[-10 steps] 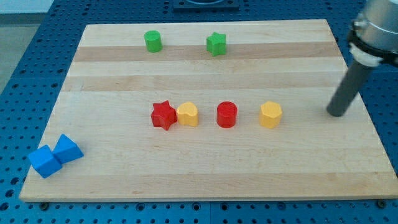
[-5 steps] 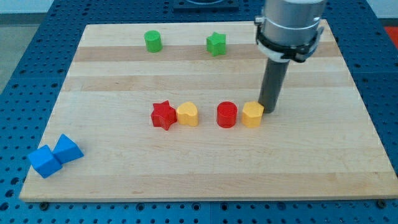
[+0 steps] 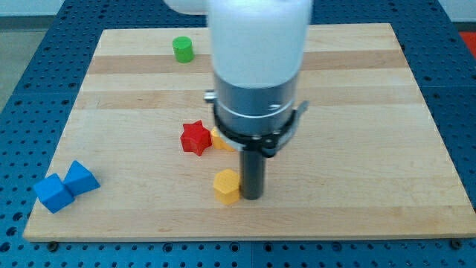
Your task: Push the yellow hexagon right to the blue cube
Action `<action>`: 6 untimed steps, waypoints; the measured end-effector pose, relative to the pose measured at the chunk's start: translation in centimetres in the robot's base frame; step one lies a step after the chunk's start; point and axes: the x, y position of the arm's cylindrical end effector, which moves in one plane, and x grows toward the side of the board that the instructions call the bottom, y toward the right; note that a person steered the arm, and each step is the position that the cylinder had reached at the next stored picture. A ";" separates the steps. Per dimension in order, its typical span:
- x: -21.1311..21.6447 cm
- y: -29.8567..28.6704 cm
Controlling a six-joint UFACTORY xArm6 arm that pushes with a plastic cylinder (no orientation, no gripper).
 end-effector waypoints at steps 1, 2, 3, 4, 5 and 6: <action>-0.7 -3.4; -2.2 -6.6; -1.8 -10.3; -0.3 -13.1; 0.0 -15.6; 0.0 -17.6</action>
